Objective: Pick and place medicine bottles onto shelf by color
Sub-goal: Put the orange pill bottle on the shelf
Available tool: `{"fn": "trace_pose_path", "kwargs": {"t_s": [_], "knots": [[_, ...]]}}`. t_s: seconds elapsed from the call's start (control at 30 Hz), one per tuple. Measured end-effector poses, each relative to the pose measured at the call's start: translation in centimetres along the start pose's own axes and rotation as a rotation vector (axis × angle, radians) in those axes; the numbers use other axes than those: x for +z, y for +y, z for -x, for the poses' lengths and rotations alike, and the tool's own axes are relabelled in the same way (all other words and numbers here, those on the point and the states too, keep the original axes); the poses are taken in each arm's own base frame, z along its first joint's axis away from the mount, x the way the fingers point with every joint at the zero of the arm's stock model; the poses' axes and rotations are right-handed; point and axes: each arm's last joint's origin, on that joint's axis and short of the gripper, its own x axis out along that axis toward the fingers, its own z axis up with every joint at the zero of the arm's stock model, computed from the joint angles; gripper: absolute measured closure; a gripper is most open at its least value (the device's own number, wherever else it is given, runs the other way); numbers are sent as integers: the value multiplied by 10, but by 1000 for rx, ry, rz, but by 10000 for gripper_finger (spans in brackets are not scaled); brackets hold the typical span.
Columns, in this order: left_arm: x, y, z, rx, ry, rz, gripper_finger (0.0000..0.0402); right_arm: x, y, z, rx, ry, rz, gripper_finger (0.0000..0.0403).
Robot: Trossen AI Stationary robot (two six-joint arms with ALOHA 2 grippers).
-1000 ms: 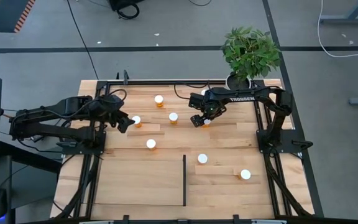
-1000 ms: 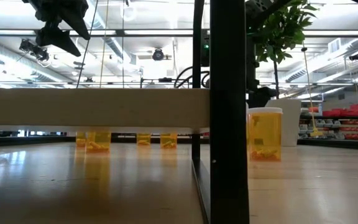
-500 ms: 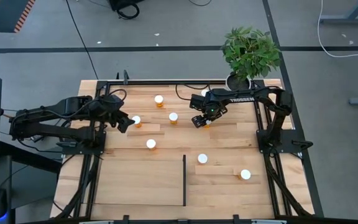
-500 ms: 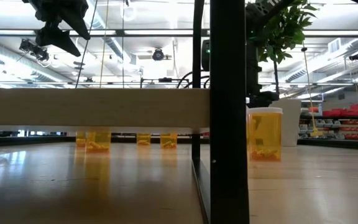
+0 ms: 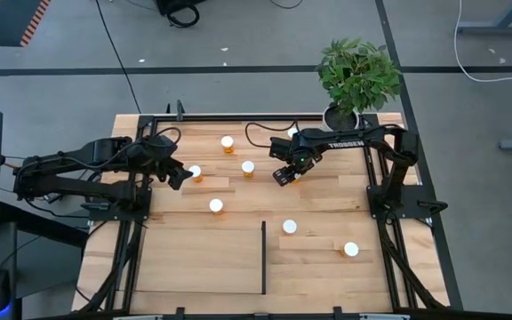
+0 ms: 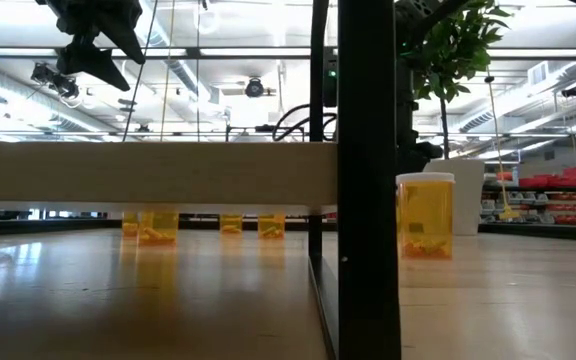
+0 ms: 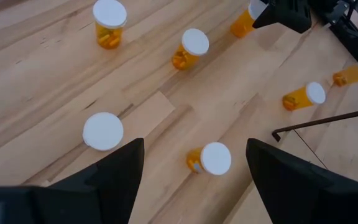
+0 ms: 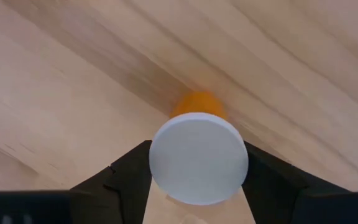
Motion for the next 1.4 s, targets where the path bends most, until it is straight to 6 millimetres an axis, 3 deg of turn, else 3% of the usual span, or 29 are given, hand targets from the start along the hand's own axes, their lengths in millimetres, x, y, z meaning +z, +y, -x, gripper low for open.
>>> {"fn": "trace_pose_path", "kwargs": {"t_s": [0.2,0.37,0.63,0.8,0.93,1.17,1.4], "knots": [[0,0,0,0,0,0,111,0,2,2,49,40,9,173],[0,0,0,0,0,-1,111,2,15,22,101,38,72,176],[0,0,0,0,0,-2,111,3,59,101,243,-141,276,174],[0,0,0,0,0,-15,111,-17,91,155,331,-305,398,174],[0,0,0,-1,0,-35,111,-35,109,186,395,-396,436,174],[2,-1,3,-12,-4,-76,111,-44,145,198,479,-427,414,174],[12,-6,22,-34,-35,-122,111,-49,185,182,514,-395,461,173]]}}
